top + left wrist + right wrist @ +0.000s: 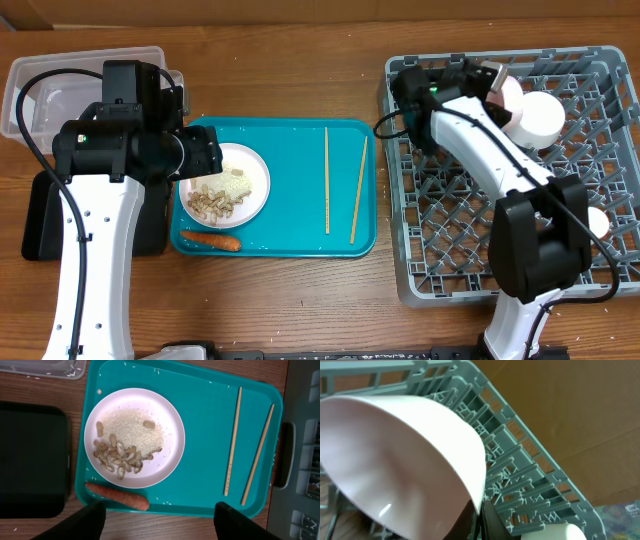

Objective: Sort waste into correct bins and load items into the dishwasher

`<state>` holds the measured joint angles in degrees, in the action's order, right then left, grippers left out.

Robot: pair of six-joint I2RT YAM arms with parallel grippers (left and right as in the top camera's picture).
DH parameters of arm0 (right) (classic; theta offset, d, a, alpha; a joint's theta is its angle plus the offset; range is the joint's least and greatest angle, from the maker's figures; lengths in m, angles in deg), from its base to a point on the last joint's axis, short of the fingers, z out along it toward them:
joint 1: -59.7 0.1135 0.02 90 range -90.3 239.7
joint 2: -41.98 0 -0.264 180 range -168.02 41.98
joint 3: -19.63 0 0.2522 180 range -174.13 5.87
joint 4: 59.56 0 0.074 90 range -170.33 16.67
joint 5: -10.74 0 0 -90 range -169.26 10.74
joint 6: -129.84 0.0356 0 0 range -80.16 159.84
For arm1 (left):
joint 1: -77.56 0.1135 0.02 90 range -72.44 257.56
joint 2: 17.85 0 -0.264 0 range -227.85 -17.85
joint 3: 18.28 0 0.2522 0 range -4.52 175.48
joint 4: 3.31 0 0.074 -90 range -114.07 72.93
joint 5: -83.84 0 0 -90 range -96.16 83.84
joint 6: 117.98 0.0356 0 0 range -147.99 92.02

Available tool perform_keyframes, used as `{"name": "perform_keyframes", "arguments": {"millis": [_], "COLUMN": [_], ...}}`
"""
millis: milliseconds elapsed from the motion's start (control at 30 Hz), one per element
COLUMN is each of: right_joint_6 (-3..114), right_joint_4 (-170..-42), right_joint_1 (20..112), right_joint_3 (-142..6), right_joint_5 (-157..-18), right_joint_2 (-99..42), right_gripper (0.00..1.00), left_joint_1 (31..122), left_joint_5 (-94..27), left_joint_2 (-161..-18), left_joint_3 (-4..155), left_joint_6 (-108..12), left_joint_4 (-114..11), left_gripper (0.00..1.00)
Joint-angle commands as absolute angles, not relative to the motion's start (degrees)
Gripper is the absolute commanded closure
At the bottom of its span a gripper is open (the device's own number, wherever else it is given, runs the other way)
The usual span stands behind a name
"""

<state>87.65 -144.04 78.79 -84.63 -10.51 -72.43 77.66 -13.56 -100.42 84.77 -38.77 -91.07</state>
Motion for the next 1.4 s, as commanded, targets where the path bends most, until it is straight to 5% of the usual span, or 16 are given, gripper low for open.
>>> {"name": "perform_keyframes", "arguments": {"millis": [0,167,300,900,1100,1367], "right_joint_6": [88.08,88.06,88.08,85.29,66.45,65.03], "right_joint_4": [-143.96,-146.49,-149.70,-150.25,-140.74,-139.08], "right_joint_1": [79.86,81.83,83.75,77.96,64.74,48.65], "right_joint_3": [-84.02,-84.04,-84.21,-92.63,-100.08,-99.32], "right_joint_5": [-16.43,-22.31,-27.16,-33.02,-61.81,-80.54], "right_joint_2": [-73.15,-73.13,-73.11,-63.82,-63.01,-64.80], "right_gripper": [0.93,0.82,0.54,0.53,0.49,0.49], "left_joint_1": [77.82,77.82,77.82,77.82,77.82,77.82], "left_joint_5": [-13.21,-13.21,-13.21,-13.19,-13.21,-13.21], "left_joint_2": [-100.35,-100.35,-100.35,-100.35,-100.35,-100.35], "left_joint_3": [85.58,85.58,85.58,85.58,85.58,85.58], "left_joint_6": [-38.71,-38.71,-38.73,-38.73,-38.73,-38.73], "left_joint_4": [-91.33,-91.39,-91.39,-91.42,-91.39,-91.39], "left_gripper": [0.28,0.28,0.29,0.29,0.28,0.28]}}
